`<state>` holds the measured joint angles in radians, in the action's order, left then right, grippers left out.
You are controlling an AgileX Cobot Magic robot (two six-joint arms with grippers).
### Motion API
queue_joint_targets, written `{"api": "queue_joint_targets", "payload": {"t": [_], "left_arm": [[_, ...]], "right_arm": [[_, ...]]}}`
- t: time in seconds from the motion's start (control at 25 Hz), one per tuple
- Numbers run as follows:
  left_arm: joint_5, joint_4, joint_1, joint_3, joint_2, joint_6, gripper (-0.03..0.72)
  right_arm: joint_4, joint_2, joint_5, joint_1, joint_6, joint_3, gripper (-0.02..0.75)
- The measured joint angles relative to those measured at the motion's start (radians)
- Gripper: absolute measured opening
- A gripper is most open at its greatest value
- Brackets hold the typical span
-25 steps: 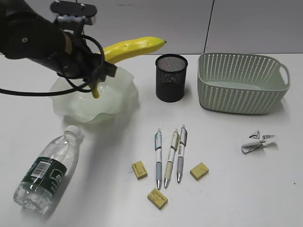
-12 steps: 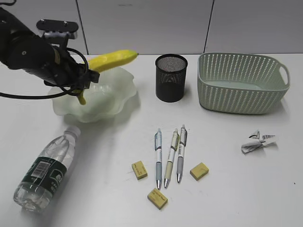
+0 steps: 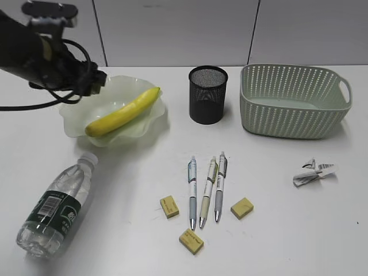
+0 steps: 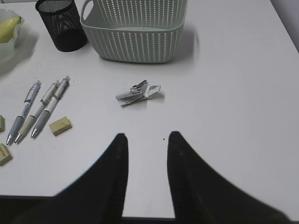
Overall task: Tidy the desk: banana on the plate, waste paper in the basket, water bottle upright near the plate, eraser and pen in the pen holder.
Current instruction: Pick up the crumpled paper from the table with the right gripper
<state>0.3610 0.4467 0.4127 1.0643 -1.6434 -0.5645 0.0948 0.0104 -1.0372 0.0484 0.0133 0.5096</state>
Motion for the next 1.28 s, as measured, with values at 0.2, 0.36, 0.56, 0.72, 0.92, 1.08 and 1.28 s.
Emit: {"api": "queue_joint_targets", "payload": {"t": [0.2, 0.36, 0.56, 0.72, 0.92, 1.08, 1.28], "left_arm": [[0.051, 0.023, 0.0, -0.23, 0.422, 0.056, 0.41], [0.297, -0.009, 0.0, -0.377, 0.839, 0.101, 0.4], [0.56, -0.2, 0.0, -0.429, 1.311, 0.29, 0.399], [0.669, -0.255, 0.0, -0.433, 1.532, 0.314, 0.399], [0.719, -0.272, 0.0, -0.493, 1.649, 0.317, 0.399], [0.71, -0.297, 0.0, -0.525, 1.65, 0.328, 0.386], [0.708, -0.299, 0.0, -0.525, 1.65, 0.33, 0.337]], "right_arm": [[0.0, 0.0, 0.0, 0.0, 0.0, 0.0, 0.245], [0.0, 0.0, 0.0, 0.0, 0.0, 0.0, 0.245], [0.0, 0.0, 0.0, 0.0, 0.0, 0.0, 0.245], [0.001, 0.0, 0.0, 0.0, 0.0, 0.0, 0.245], [0.001, -0.016, 0.0, 0.0, 0.001, 0.0, 0.245], [0.002, -0.068, 0.008, 0.0, -0.013, 0.001, 0.245], [0.046, -0.212, 0.065, 0.0, -0.113, 0.025, 0.269]]}}
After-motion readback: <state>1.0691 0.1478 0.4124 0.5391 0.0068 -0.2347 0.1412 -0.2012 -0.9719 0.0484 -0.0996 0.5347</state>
